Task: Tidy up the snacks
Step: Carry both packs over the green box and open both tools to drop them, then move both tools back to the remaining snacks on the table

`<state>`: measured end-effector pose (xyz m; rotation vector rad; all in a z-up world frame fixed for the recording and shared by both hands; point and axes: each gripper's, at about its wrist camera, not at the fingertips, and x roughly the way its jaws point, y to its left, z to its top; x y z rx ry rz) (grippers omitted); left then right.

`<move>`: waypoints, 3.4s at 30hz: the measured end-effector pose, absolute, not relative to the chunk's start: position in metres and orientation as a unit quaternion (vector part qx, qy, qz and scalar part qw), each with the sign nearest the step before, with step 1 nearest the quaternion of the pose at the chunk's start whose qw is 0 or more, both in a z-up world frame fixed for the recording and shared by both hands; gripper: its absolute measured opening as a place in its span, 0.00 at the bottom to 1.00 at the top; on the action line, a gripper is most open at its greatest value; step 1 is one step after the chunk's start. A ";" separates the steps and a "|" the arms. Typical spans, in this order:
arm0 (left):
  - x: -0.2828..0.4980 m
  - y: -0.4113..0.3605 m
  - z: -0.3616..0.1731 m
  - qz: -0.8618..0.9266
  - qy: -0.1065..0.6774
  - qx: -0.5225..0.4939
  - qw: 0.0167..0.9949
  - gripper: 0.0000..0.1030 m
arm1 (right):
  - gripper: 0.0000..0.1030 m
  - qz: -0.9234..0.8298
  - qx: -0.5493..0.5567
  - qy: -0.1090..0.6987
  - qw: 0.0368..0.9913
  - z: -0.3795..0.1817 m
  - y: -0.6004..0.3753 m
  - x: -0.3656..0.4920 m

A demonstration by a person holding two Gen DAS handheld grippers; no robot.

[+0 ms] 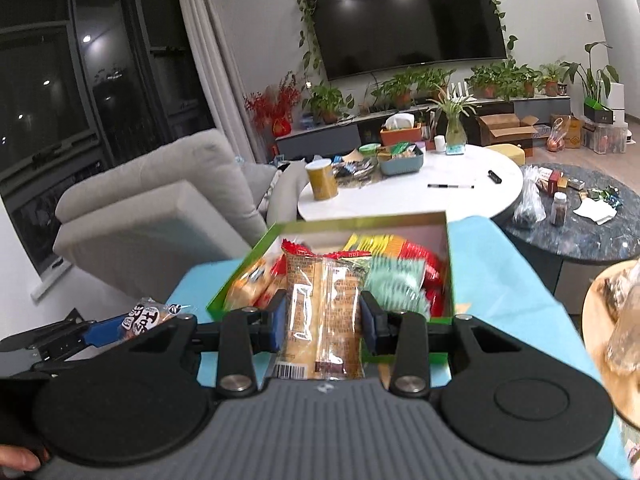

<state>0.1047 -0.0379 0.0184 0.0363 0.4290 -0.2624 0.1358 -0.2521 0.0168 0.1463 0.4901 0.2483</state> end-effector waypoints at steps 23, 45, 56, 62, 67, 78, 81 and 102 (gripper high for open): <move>0.261 -0.069 0.005 -0.102 0.246 0.033 0.963 0.52 | 0.48 0.124 0.087 0.265 0.952 0.007 -0.257 0.239; 0.301 -0.067 -0.031 -0.085 0.272 0.041 0.958 0.67 | 0.49 0.129 0.100 0.305 0.938 -0.018 -0.239 0.276; 0.284 -0.068 -0.018 -0.093 0.255 0.052 0.961 0.70 | 0.49 0.117 0.104 0.281 0.947 -0.004 -0.247 0.266; 0.267 -0.067 -0.011 -0.093 0.251 0.055 0.962 0.71 | 0.49 0.113 0.105 0.275 0.949 0.003 -0.254 0.253; 0.242 -0.065 -0.005 -0.097 0.248 0.049 0.963 0.73 | 0.49 0.115 0.110 0.273 0.949 0.010 -0.261 0.233; 0.165 -0.070 -0.001 -0.126 0.244 0.047 0.960 0.77 | 0.54 0.116 0.101 0.264 0.952 0.022 -0.275 0.170; 0.141 -0.073 -0.007 -0.134 0.254 0.045 0.957 0.77 | 0.55 0.115 0.095 0.266 0.952 0.020 -0.279 0.153; 0.067 -0.104 -0.059 -0.165 0.320 0.042 0.932 0.77 | 0.60 0.016 0.138 0.358 0.924 -0.067 -0.333 0.097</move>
